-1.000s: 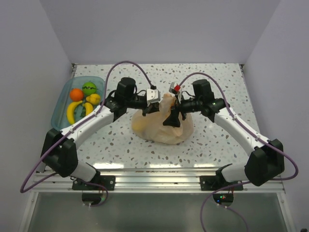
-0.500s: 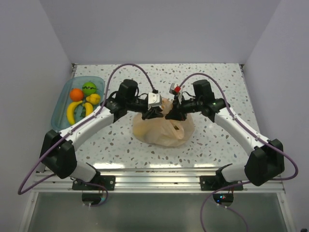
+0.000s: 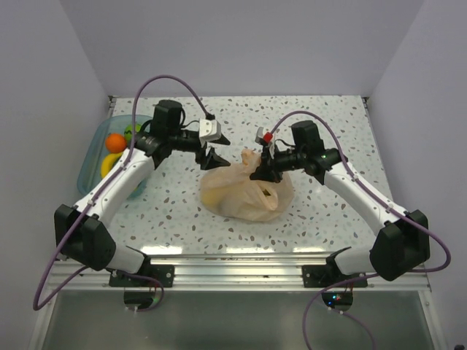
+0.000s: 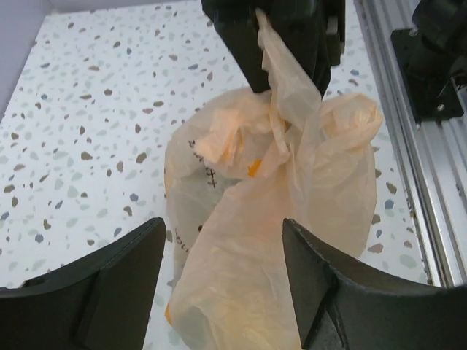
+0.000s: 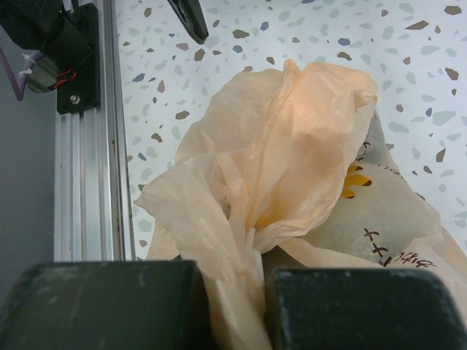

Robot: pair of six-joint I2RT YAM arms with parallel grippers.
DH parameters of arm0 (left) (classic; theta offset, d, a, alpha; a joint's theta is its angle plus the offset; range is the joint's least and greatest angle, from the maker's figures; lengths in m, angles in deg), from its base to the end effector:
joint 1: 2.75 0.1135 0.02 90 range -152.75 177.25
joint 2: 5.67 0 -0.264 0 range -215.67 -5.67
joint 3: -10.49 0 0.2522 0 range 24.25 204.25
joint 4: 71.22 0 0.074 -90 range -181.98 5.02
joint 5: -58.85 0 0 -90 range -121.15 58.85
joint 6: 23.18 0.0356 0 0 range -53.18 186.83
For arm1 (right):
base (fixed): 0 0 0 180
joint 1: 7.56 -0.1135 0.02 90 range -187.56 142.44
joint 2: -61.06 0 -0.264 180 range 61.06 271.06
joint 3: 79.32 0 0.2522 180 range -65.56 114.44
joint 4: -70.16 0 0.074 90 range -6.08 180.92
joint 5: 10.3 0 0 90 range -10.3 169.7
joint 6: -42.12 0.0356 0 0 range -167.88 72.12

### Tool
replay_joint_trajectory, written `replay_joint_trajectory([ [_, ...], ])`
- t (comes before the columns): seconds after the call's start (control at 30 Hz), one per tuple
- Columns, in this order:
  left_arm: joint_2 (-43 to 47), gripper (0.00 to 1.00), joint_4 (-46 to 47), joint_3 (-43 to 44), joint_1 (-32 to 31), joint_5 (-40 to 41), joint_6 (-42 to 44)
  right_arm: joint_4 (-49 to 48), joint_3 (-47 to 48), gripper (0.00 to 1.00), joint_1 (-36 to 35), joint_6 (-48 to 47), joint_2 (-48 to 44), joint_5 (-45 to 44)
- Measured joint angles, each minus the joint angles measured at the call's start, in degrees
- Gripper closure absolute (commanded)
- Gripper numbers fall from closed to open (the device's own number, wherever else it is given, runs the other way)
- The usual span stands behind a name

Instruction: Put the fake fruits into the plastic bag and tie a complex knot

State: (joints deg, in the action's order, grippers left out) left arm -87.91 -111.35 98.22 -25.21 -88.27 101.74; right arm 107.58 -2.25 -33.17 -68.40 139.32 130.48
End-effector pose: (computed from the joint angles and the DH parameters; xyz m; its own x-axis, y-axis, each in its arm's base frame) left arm 0.2771 -0.1469 0.3462 0.0535 0.3141 -0.9479 0.9943 0.0706 0.0795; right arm 0.2531 0.1519 0.3065 -0.2398 -0.3608 -0.9013 -0.9645 0.1944 0.1789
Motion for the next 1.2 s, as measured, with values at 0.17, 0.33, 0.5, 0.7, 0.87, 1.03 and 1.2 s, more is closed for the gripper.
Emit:
replay_joint_trajectory([
  [0.17, -0.94, 0.27, 7.91, 1.33, -0.83, -3.34, -9.01, 1.42, 0.15, 1.0, 0.0, -2.25, 0.0, 0.22],
  [0.33, -4.48, 0.27, 11.17, 3.69, -3.5, -5.09, -13.44, 2.6, 0.37, 1.0, 0.0, -4.07, 0.0, 0.35],
  [0.5, -7.1, 0.41, 10.88, 3.96, -6.75, -5.51, -14.53, 2.93, 0.44, 1.0, 0.0, -5.31, -0.02, 0.37],
  [0.7, -10.36, 1.0, 7.02, 7.48, -6.93, -5.03, -14.08, 1.16, 0.0, 1.0, 0.13, -3.02, -1.42, -2.27],
  [0.87, -12.85, 1.0, 4.39, 13.66, -5.79, -3.63, -14.62, -6.69, -2.43, 1.0, 2.19, 10.43, -4.5, -8.0],
  [1.03, -19.69, 1.0, 0.24, 29.57, -6.6, -2.16, -15.47, -10.27, -0.85, 1.0, 2.36, 27.34, -8.0, -17.7],
  [1.2, -23.91, 1.0, -4.02, 41.2, -8.41, 1.9, -16.37, -12.17, 0.37, 1.0, 1.88, 47.25, -10.54, -27.52],
])
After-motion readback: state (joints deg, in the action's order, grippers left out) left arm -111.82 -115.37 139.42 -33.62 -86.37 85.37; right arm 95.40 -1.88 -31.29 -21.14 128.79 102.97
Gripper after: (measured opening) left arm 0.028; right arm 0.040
